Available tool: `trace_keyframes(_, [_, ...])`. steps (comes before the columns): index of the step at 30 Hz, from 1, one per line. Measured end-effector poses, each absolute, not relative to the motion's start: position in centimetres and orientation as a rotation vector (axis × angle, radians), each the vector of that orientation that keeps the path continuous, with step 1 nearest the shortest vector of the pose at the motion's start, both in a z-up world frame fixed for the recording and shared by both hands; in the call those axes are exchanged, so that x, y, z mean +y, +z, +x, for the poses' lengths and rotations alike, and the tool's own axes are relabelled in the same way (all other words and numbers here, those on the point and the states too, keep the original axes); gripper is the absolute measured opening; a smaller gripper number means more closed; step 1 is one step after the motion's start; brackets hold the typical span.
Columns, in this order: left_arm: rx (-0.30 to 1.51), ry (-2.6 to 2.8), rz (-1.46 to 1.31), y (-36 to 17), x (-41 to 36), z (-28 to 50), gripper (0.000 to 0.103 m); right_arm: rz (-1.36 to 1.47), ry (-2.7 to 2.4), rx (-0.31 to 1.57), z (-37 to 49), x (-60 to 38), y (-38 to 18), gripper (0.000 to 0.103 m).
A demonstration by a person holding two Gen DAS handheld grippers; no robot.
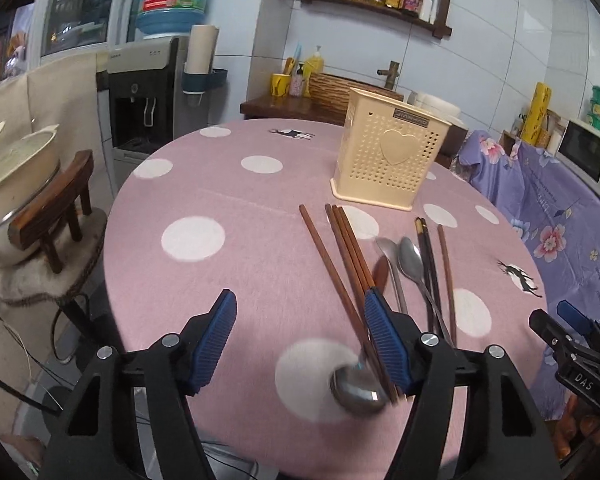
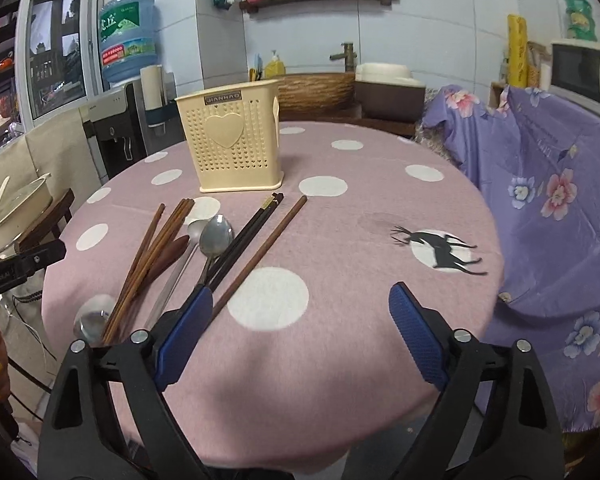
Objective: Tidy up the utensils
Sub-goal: 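Grasp a wooden chopstick with the left tool while the right tool grasps another wooden chopstick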
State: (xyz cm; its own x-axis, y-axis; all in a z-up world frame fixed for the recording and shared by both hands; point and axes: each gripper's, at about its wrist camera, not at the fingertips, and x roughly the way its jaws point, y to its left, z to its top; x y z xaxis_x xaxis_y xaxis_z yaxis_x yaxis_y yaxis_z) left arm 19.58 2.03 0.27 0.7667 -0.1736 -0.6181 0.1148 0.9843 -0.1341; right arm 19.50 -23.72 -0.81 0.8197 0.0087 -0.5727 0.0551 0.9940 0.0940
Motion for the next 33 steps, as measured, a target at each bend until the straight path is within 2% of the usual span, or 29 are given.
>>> trace_keyframes(7, [0.790,-0.167,-0.018,0.1,0.4,26.3,0.051,0.169,-0.008,0.725,26.1,-24.1,-0.7,0.078])
trace_keyframes(10, [0.849,-0.176,-0.045,-0.5,-0.1,29.1,0.042,0.206,-0.020,0.767,28.3,-24.5,-1.1,0.074])
trace_keyframes(14, [0.934,-0.164,-0.065,-1.7,-0.5,32.2,0.028,0.220,-0.034,0.776,29.6,-24.7,-1.4,0.074])
trace_keyframes(17, [0.980,-0.158,-0.076,-2.5,-0.8,33.7,0.024,0.220,-0.030,0.784,30.0,-24.7,-1.6,0.073])
trace_keyframes(29, [1.025,-0.129,-0.053,-3.7,-2.3,36.1,0.022,0.229,-0.038,0.821,31.6,-25.1,-2.3,0.067])
trace_keyframes(33, [1.013,-0.099,-0.021,-3.8,-2.4,36.7,0.013,0.260,-0.029,0.842,32.3,-25.4,-2.4,0.063])
